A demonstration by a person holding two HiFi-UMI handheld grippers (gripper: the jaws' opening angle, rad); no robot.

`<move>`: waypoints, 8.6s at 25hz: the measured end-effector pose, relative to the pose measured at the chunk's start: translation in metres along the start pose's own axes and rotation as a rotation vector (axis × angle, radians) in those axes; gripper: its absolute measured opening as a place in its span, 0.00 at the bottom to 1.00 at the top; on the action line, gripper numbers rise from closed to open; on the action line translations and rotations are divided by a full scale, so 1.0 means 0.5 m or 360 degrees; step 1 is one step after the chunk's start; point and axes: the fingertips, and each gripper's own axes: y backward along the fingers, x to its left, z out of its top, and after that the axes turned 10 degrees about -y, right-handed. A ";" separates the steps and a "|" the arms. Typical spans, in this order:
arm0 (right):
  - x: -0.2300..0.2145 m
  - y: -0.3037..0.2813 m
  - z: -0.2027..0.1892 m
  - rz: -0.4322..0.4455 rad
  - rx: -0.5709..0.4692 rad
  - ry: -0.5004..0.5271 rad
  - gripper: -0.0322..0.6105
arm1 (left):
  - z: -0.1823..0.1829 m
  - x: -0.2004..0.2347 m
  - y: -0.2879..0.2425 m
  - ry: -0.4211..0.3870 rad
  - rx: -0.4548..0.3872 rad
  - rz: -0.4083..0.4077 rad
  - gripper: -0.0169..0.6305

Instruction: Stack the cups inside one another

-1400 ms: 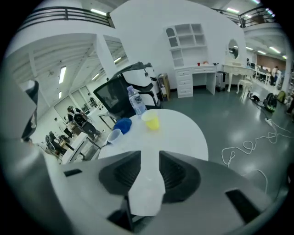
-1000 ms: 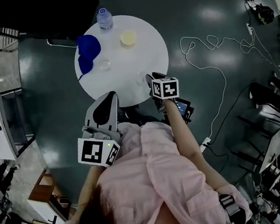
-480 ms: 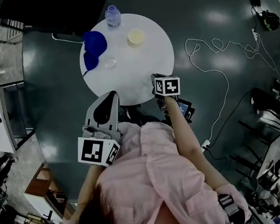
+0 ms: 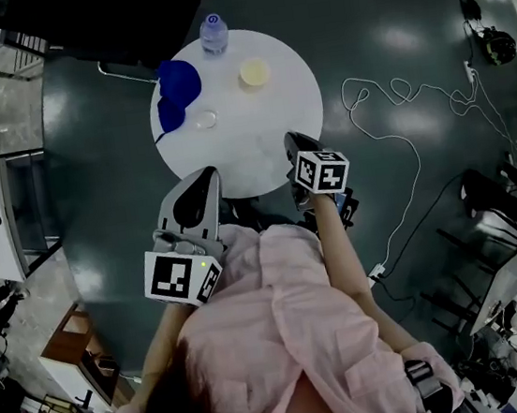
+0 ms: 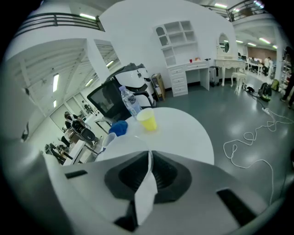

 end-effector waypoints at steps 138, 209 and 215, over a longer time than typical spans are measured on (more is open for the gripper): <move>0.172 0.355 0.207 0.0170 -0.0860 0.0339 0.11 | 0.067 0.041 0.009 -0.0058 -0.0291 0.0041 0.05; 0.330 -0.058 0.147 0.0336 0.0050 0.0908 0.11 | 0.079 0.144 -0.004 0.0014 -0.0270 0.0041 0.05; 0.337 -0.101 0.118 0.0344 0.0151 0.0969 0.11 | 0.074 0.152 -0.008 0.0021 -0.0255 0.0033 0.05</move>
